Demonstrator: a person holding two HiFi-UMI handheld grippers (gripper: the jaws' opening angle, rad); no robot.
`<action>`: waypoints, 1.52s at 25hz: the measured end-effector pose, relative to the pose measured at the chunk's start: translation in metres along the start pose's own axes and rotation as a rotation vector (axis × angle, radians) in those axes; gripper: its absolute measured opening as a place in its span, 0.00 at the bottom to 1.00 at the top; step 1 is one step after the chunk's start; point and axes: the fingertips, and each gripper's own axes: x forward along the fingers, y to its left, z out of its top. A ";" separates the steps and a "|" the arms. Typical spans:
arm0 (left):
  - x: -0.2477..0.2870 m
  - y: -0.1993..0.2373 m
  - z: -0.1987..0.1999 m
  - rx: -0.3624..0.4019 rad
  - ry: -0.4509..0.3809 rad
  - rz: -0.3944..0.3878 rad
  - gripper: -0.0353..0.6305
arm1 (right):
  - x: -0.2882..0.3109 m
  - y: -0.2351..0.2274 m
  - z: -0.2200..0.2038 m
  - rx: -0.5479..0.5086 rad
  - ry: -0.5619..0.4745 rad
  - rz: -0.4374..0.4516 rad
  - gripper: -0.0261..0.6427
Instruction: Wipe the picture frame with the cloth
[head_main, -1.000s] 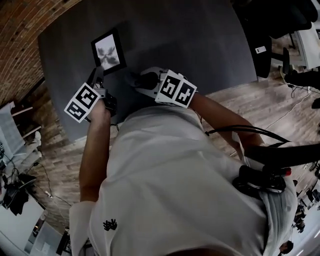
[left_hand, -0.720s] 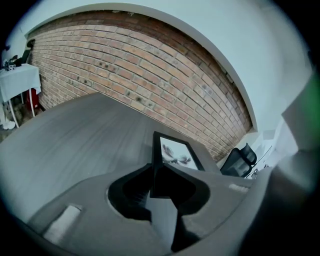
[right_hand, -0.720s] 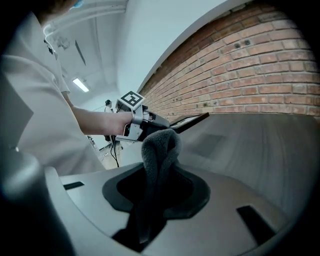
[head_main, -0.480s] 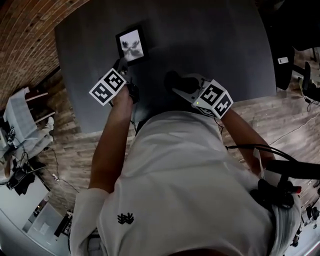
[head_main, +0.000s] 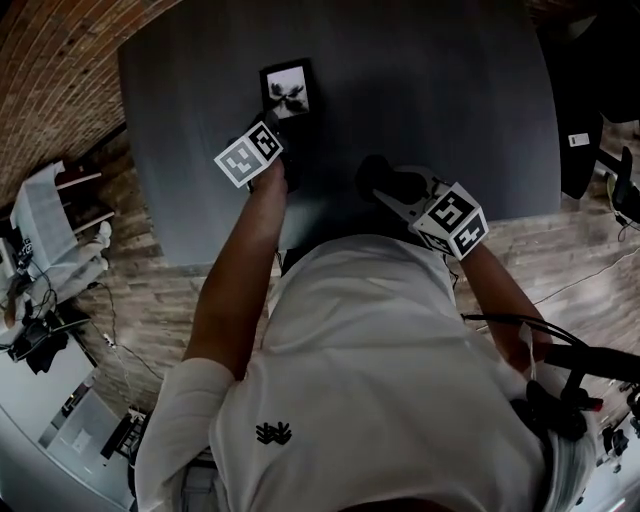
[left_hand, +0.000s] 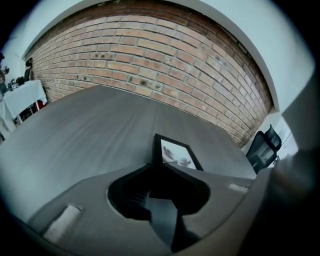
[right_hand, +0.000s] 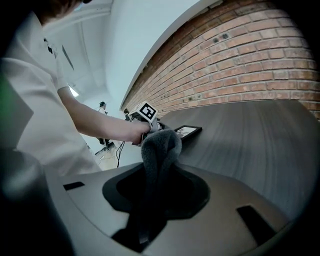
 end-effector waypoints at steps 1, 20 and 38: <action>0.003 0.001 -0.003 0.004 0.001 0.008 0.17 | -0.002 -0.001 -0.003 0.005 0.000 0.000 0.20; -0.053 -0.005 -0.010 0.234 -0.054 -0.082 0.19 | -0.003 0.021 -0.015 0.024 -0.051 -0.042 0.20; -0.334 0.039 -0.096 0.409 0.030 -0.703 0.07 | 0.031 0.201 0.011 -0.102 -0.116 -0.167 0.20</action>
